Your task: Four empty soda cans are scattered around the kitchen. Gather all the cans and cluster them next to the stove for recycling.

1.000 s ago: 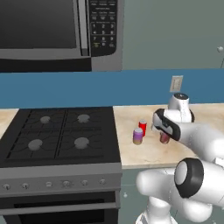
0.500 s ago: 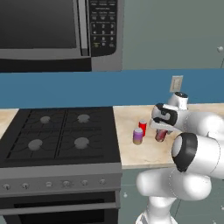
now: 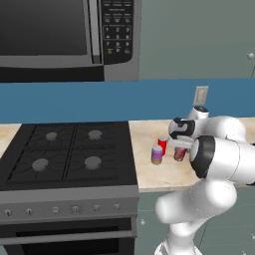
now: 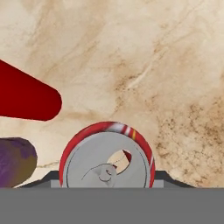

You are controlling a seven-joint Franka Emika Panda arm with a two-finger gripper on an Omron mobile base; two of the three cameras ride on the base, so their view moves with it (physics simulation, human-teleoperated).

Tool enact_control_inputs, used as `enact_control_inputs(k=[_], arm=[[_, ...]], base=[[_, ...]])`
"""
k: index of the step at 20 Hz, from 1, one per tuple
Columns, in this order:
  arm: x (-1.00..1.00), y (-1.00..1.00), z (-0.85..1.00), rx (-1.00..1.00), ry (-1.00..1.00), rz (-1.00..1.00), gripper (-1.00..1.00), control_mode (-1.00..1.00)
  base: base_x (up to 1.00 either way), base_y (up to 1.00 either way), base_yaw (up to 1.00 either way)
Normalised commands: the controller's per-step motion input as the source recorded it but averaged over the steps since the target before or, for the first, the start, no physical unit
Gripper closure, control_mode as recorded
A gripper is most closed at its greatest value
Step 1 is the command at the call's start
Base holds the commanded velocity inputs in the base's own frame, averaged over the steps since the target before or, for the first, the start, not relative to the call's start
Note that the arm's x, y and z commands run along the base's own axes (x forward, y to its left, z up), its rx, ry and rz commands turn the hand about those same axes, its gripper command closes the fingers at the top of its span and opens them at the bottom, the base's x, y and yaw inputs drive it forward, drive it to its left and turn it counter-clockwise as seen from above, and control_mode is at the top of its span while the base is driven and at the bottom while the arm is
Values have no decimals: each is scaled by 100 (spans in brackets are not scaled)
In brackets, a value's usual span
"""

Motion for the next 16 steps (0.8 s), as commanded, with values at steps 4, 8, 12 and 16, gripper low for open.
enact_control_inputs(k=[4,8,12,16], arm=[[10,2,-27,0,0,0,100,-100],[10,1,-22,0,0,0,100,-100],[1,2,-23,0,0,0,100,-100],[0,6,-27,0,0,0,-100,-100]], base=[[0,0,0],[0,0,0],[0,0,0],[0,0,0]])
